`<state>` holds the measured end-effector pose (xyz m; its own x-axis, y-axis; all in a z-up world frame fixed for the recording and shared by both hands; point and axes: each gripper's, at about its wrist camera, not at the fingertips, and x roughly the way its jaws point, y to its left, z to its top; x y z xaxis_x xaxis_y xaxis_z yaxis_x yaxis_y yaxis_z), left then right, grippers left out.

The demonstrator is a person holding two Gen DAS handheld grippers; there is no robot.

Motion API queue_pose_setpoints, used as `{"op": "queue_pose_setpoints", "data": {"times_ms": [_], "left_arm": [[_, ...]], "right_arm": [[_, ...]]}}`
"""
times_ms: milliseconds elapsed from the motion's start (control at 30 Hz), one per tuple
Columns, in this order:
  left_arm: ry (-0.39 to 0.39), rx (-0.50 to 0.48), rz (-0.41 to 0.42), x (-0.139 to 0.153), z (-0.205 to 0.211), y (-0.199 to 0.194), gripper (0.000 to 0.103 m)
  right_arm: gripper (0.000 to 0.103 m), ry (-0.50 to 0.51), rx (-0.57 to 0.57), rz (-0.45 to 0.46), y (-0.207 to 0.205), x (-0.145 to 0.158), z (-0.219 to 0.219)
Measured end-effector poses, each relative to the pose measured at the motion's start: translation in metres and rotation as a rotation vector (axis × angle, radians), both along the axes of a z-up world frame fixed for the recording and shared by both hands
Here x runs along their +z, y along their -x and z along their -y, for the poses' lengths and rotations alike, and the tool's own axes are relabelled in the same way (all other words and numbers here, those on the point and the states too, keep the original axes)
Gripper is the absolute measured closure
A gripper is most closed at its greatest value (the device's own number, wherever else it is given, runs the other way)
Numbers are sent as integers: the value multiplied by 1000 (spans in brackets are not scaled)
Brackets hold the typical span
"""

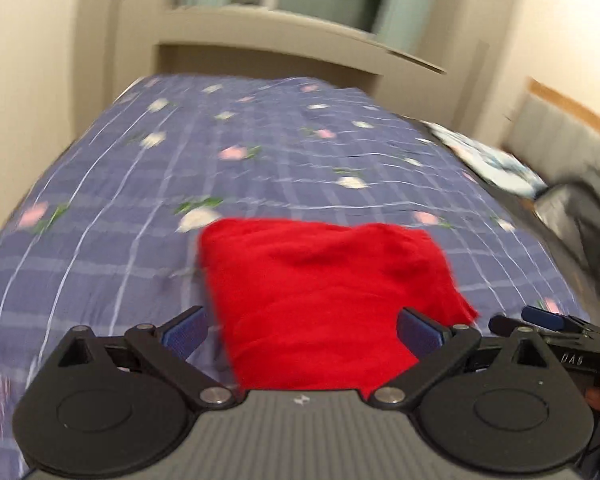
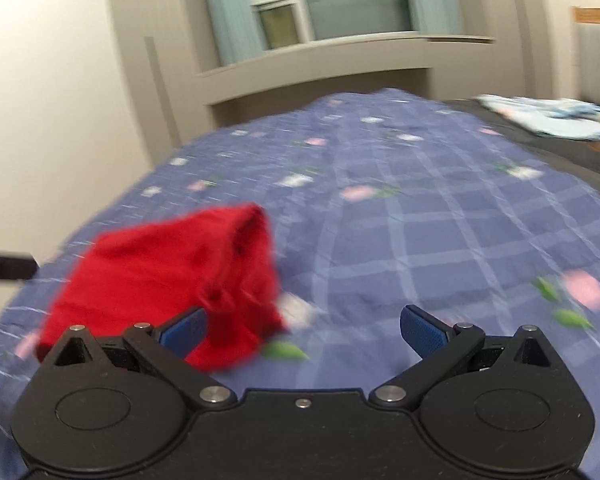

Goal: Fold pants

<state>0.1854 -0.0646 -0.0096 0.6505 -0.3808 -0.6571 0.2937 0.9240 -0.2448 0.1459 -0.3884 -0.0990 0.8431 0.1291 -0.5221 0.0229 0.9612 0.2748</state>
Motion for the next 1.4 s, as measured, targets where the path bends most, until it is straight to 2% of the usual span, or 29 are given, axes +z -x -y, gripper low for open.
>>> {"op": "queue_pose_setpoints", "data": {"times_ms": [100, 200, 300, 400, 433, 500, 533, 667, 767, 833, 933, 967, 1000, 1067, 1133, 1167, 1267, 1333, 1400], "left_arm": [[55, 79, -101, -15, -21, -14, 1], [153, 110, -183, -31, -36, -23, 1], [171, 110, -202, -39, -40, -27, 7], [162, 117, -227, -47, -41, -33, 20], [162, 121, -236, -50, -40, -33, 28], [173, 127, -256, -55, -39, -32, 38], [179, 129, -269, -57, -39, -32, 46], [176, 132, -262, -58, -38, -27, 49], [165, 143, -263, -61, -40, -25, 49], [150, 153, -279, -65, -40, -26, 47], [137, 160, -276, -63, -40, -26, 41], [116, 165, -262, -59, -39, -26, 33], [94, 170, -246, -54, -38, -26, 29], [88, 173, -191, -43, -39, -27, 19], [104, 169, -128, -30, -37, -32, 11], [92, 179, -96, -23, -34, -37, 6], [8, 234, -36, -11, -18, -58, 3], [-32, 246, -7, -14, -9, -76, 3], [-84, 263, -28, -22, 1, -93, 3]], "right_arm": [[0, -54, 90, -14, -46, 6, -6], [1, -101, 137, -39, -90, 5, -7], [16, -134, 149, -93, -123, -2, -3], [40, -136, 163, -106, -138, -7, -2], [54, -139, 181, -102, -141, -7, -3], [58, -114, 202, -91, -142, -6, -8], [67, -88, 218, -80, -142, -3, -11], [71, -75, 250, -16, -143, 13, -16], [71, -47, 270, 10, -150, 19, -20], [70, -20, 279, -21, -158, 12, -25], [62, 30, 270, -77, -167, -8, -30], [56, 27, 264, -74, -167, -11, -30], [53, 18, 255, -67, -165, -10, -28], [28, 16, 246, -44, -160, -5, -26], [15, 43, 240, -3, -154, 2, -27], [11, 62, 239, 13, -153, 5, -28], [1, 160, 195, 50, -153, 10, -35], [1, 230, 133, 71, -155, 9, -41], [1, 277, 96, 60, -161, 4, -46]]}}
